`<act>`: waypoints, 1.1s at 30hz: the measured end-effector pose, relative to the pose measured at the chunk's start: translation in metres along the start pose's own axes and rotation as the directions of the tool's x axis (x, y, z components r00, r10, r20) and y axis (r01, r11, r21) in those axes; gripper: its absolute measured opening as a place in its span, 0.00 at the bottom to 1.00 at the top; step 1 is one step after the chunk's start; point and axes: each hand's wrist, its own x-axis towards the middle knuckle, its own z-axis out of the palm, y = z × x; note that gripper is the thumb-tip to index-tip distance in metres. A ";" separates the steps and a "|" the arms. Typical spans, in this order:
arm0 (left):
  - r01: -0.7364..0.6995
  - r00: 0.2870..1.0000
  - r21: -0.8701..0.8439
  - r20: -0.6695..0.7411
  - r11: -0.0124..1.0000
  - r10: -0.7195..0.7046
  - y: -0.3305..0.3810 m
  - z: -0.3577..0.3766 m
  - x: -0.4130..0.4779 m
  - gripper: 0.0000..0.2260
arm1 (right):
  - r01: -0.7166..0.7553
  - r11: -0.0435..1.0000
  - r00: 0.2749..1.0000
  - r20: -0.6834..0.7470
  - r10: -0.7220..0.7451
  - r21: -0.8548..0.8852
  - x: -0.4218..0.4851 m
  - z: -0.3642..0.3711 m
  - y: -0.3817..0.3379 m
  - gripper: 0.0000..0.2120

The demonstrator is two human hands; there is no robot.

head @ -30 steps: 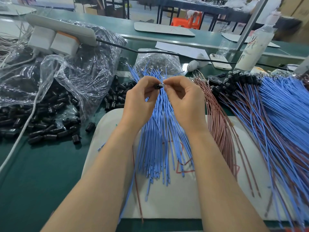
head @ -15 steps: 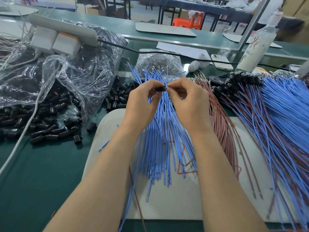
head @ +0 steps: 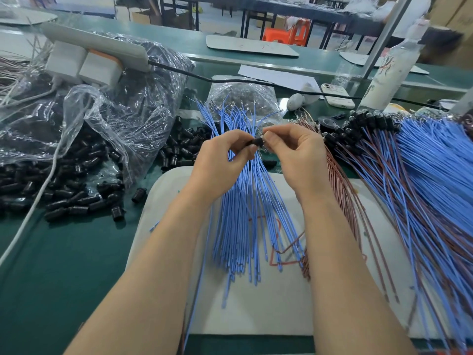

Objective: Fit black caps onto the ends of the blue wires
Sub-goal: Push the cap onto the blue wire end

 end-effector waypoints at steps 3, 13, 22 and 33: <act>0.012 1.000 -0.010 0.000 1.000 -0.012 -0.001 0.000 0.001 0.03 | -0.006 1.000 1.000 0.017 0.006 -0.005 0.001 0.000 0.001 0.04; 0.046 0.999 -0.012 -0.019 0.999 -0.046 0.000 0.002 0.001 0.03 | -0.291 0.855 0.956 0.101 0.274 0.429 -0.003 0.010 0.003 0.05; 0.056 0.998 0.049 -0.034 0.997 -0.054 0.002 0.003 0.002 0.04 | -0.319 0.846 0.945 0.076 0.319 0.427 -0.003 0.017 0.005 0.06; -0.180 0.950 -0.211 -0.291 0.961 0.114 0.121 -0.021 0.052 0.06 | -0.495 0.725 0.746 0.663 0.072 0.478 -0.010 -0.029 -0.048 0.17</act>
